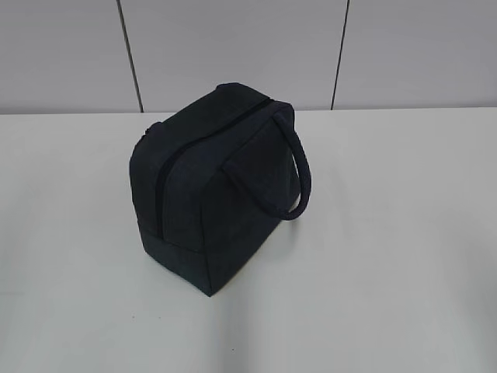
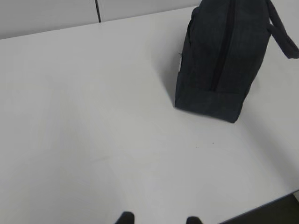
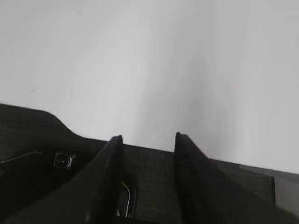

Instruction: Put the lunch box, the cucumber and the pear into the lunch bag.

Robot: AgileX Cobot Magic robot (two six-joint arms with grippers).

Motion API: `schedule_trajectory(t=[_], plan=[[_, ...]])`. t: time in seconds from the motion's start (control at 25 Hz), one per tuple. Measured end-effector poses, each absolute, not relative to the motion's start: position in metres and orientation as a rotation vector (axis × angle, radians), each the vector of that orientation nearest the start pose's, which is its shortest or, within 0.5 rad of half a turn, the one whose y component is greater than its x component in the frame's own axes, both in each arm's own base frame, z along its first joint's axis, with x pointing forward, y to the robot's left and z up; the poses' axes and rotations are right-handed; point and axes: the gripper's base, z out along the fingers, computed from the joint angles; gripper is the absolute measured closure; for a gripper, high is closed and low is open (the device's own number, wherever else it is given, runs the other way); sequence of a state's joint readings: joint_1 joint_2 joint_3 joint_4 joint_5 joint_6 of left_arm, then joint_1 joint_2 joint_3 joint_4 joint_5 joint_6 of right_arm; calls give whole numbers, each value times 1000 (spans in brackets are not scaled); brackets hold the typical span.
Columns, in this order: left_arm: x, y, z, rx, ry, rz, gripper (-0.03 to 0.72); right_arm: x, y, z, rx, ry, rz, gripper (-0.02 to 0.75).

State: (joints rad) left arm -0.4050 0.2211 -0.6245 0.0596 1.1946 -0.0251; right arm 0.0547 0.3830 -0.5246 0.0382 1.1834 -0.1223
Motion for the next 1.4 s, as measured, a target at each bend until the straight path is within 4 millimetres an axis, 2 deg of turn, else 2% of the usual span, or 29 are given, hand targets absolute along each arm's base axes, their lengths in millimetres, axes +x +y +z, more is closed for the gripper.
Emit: schedule_trajectory(t=[0.16,0.32,0.6,1.24,1.4], plan=[[2,6,285,409,2188,-145,470,35,5,267,-212,2425,11,447],[-9,11,282,383,2058,-173,470,22,4,269,-206,2332,7,448],[-9,10,279,379,2026,-192,470,-9,2,271,-193,2118,-4,448],[-9,9,279,376,2021,-195,470,-12,2,270,-192,2102,-4,449],[-10,9,279,286,2033,-140,470,-12,2,270,-198,2101,-1,449]])
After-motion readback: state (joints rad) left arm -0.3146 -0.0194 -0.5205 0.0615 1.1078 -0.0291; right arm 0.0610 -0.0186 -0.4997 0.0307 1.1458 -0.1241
